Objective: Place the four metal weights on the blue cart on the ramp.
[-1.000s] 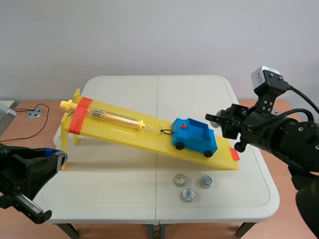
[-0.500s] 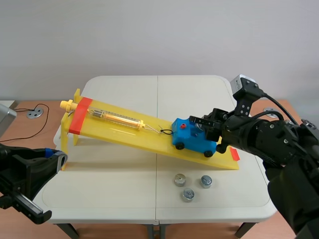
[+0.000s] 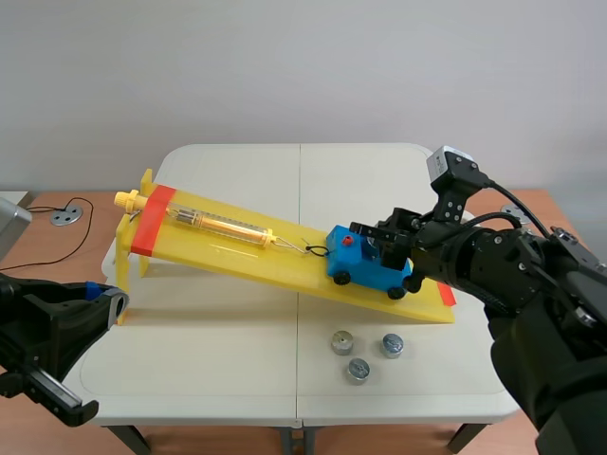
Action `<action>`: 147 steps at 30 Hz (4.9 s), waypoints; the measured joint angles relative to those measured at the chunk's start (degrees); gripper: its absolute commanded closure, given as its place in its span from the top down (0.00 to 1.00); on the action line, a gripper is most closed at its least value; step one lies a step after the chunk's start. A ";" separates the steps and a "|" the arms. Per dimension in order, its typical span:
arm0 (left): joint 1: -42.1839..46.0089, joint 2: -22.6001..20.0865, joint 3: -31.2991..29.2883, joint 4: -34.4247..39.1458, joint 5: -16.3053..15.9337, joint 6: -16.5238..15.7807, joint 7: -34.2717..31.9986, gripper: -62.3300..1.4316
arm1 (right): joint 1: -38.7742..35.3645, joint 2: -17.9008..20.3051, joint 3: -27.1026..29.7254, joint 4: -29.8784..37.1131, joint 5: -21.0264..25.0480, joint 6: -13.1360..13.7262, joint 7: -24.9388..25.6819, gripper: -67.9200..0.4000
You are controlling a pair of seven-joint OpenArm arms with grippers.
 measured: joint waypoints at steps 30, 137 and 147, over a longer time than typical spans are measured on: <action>0.00 0.00 0.00 0.00 0.00 0.00 0.00 0.07 | -19.41 14.95 5.27 29.86 -1.95 13.11 -0.81 0.40; 0.00 0.00 0.00 0.00 0.00 0.00 0.00 0.07 | -28.74 14.78 -4.44 31.87 -2.16 6.14 -1.79 0.02; 0.00 0.00 0.00 0.00 0.00 0.00 0.00 0.07 | -25.79 12.59 6.88 35.26 4.94 6.05 -2.89 0.02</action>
